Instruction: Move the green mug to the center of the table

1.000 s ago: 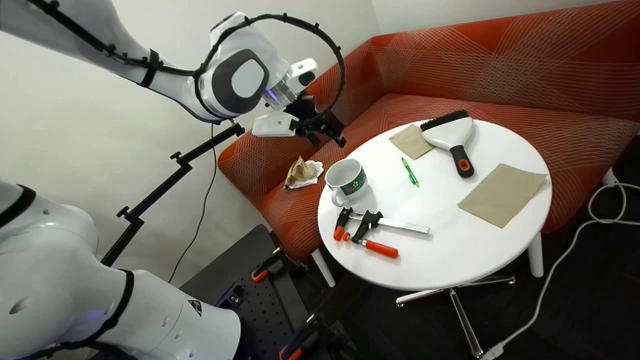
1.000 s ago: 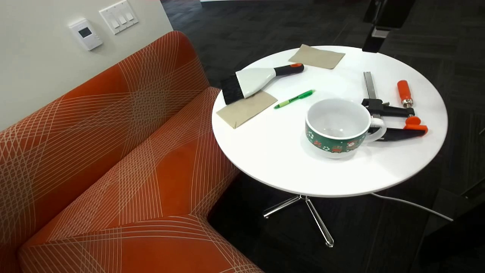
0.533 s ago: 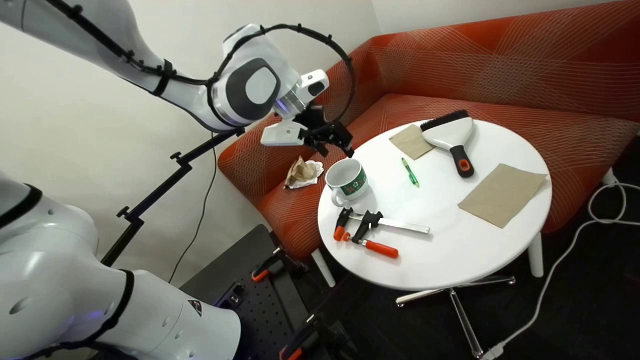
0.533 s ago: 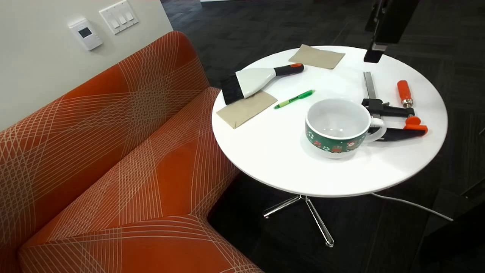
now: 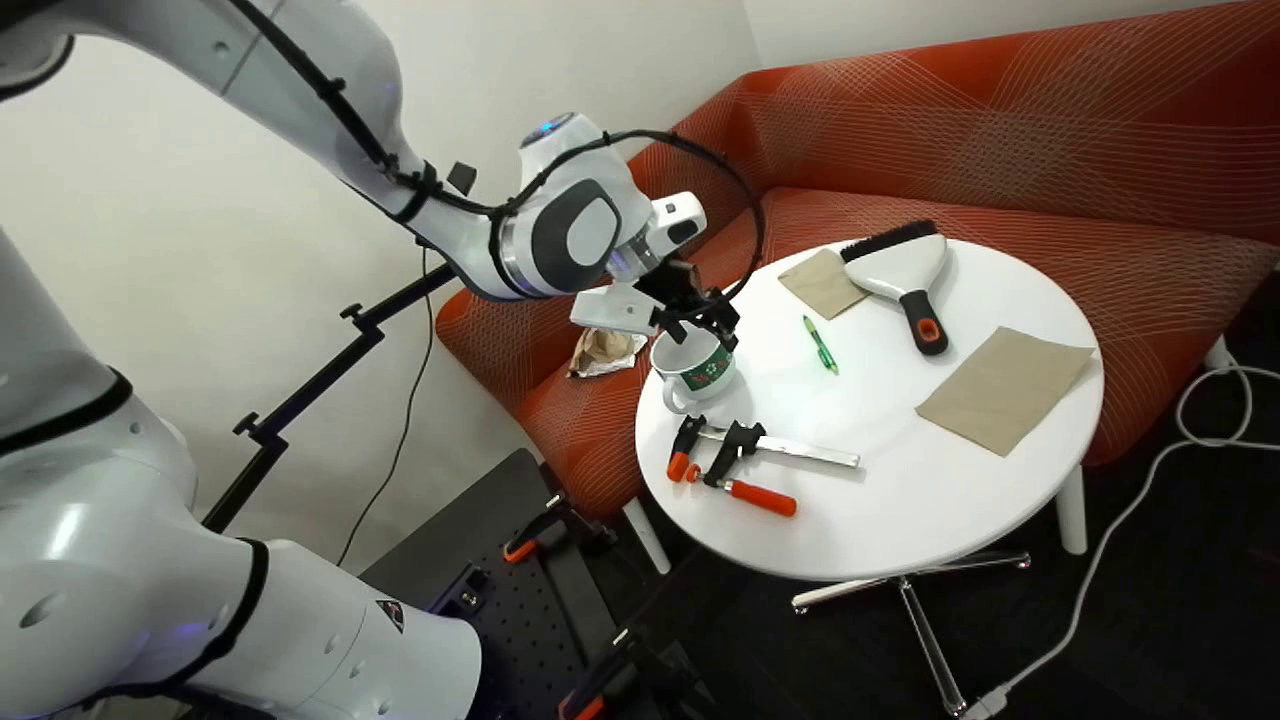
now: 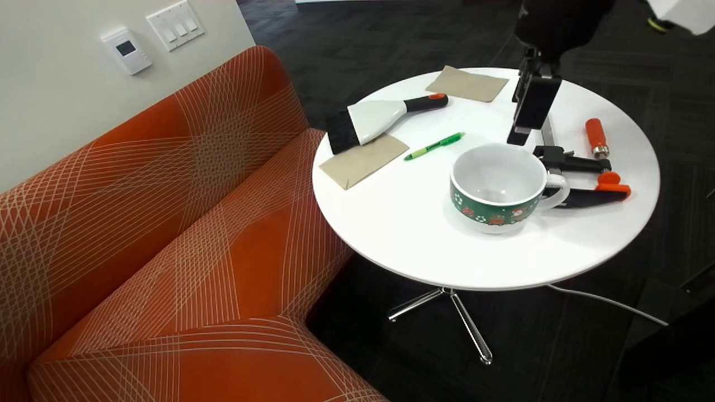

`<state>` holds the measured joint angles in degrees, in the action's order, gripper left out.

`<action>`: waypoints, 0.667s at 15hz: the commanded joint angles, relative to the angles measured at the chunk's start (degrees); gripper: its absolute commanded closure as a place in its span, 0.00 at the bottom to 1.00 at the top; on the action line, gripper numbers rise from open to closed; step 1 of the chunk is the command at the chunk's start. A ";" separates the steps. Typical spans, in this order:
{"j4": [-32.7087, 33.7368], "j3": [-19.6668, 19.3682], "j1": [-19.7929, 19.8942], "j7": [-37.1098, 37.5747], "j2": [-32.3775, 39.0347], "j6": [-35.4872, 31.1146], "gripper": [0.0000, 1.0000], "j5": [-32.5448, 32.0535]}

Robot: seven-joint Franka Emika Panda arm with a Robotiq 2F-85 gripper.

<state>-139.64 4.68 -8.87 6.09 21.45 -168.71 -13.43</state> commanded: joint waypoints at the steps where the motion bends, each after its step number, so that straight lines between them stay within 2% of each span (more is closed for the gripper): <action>1: 3.84 -0.83 -1.59 -0.64 5.85 -3.02 0.00 2.70; 6: 7.23 -0.96 -3.01 -1.05 10.36 -2.68 0.00 4.22; 7: 7.71 -1.02 -3.27 -1.06 10.93 -2.65 0.25 4.37; 8: 8.10 -1.10 -3.49 -1.08 11.37 -2.56 0.28 4.48; 10: 8.73 -1.03 -3.67 -1.15 12.04 -2.59 0.44 4.72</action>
<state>-132.47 4.61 -11.13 6.00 32.22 -170.75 -10.29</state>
